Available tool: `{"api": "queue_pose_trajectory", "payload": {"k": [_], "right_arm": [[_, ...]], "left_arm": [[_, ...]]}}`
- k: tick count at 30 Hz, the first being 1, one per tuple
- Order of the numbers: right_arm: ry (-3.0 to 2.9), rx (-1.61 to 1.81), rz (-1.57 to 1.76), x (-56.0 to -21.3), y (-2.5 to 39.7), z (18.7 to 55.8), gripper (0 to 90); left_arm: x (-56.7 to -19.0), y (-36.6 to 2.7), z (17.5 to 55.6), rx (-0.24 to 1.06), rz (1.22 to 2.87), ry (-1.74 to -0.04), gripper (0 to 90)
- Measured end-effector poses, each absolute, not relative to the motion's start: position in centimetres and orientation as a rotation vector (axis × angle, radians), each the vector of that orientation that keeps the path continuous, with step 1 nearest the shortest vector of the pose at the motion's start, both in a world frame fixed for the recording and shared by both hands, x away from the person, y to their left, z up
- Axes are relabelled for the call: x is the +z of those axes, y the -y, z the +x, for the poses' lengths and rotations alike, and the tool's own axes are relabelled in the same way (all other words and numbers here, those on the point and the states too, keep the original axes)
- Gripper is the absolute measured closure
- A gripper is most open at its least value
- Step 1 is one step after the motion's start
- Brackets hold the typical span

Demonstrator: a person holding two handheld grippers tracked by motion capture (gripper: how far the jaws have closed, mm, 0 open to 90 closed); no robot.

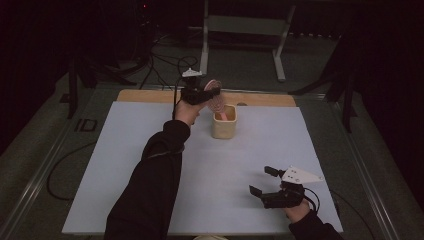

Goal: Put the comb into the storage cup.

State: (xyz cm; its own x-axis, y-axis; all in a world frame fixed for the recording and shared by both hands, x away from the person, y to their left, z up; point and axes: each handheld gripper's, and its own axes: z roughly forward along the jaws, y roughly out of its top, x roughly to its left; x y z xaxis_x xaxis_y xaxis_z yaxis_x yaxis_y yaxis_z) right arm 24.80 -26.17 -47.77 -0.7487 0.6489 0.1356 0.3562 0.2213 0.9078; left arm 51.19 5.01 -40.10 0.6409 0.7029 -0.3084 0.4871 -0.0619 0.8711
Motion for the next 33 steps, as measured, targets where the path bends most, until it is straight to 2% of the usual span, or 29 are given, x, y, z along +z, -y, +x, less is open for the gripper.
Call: {"api": "queue_pose_trajectory", "payload": {"k": [11, 17, 19, 20, 24, 30, 33], "right_arm": [[-2.227, 1.546, 0.95, -47.8, 26.2, 24.8, 8.9], [-2.227, 1.545, 0.95, -47.8, 26.2, 24.8, 8.9], [-2.227, 1.545, 0.949, -47.8, 26.2, 24.8, 8.9], [-2.227, 1.541, 0.946, -47.8, 26.2, 24.9, 8.9], [-2.224, 1.543, 0.951, -47.8, 26.2, 24.8, 9.0], [-2.223, 1.537, 0.953, -47.8, 26.3, 24.9, 8.9], [-2.22, 1.54, 0.952, -47.7, 26.3, 24.9, 8.9]], "left_arm": [[-40.3, -5.2, 51.4, 0.228, 1.724, -0.992, 62.9], [-40.1, -4.9, 51.3, 0.25, 1.758, -1.011, 43.0], [-40.0, -4.8, 51.2, 0.252, 1.764, -1.018, 32.5], [-39.9, -4.8, 51.2, 0.258, 1.773, -1.02, 32.5], [-39.5, -4.6, 50.9, 0.28, 1.792, -1.03, 15.5], [-38.9, -4.9, 50.5, 0.251, 1.806, -0.99, 1.6], [-38.7, -5.2, 50.2, 0.241, 1.815, -0.962, 0.1]]}}
